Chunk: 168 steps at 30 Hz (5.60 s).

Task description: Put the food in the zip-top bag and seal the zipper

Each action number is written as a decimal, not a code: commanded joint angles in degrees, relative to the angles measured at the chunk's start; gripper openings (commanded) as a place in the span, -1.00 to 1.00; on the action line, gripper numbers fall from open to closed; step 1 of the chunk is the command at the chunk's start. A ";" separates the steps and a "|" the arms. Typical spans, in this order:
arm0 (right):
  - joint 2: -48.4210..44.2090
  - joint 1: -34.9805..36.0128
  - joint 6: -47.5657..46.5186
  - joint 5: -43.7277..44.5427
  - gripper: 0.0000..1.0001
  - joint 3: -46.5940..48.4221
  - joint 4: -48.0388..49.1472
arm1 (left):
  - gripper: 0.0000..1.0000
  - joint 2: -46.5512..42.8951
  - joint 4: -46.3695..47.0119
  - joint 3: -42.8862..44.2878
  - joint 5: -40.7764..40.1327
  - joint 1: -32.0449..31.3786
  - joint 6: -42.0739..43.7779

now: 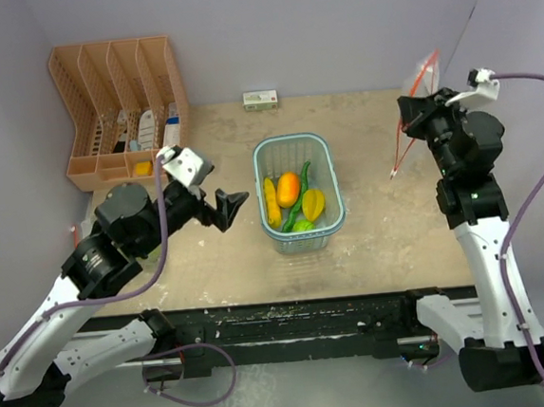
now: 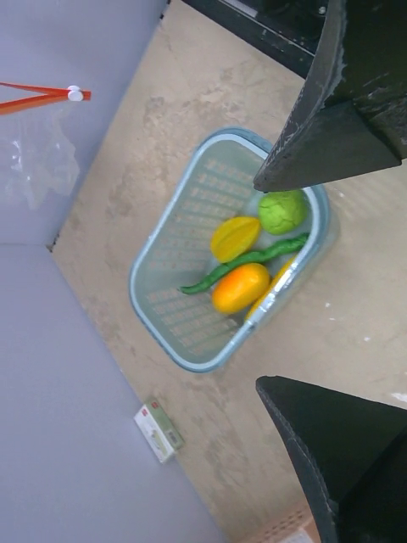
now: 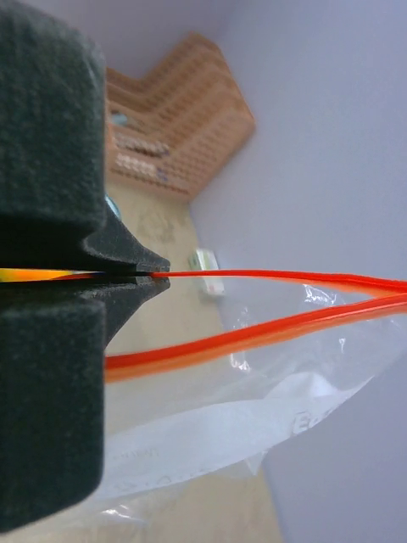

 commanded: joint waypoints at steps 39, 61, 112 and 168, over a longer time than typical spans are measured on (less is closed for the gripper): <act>17.78 54.54 -2.93 22.16 -1.00 22.09 -6.14 | 0.62 11.77 31.11 -5.95 4.13 0.18 -28.22; 17.93 59.78 1.39 26.80 -1.00 22.15 -7.42 | -0.27 13.32 40.67 -11.08 0.58 0.07 -31.05; 23.55 59.98 0.28 54.03 -1.00 23.84 -28.46 | -1.00 -3.11 -0.63 -3.16 -32.01 0.07 -21.21; 22.55 42.81 -4.09 15.44 0.48 9.88 -28.94 | -1.00 -8.00 -22.52 -12.09 -43.78 0.16 -34.73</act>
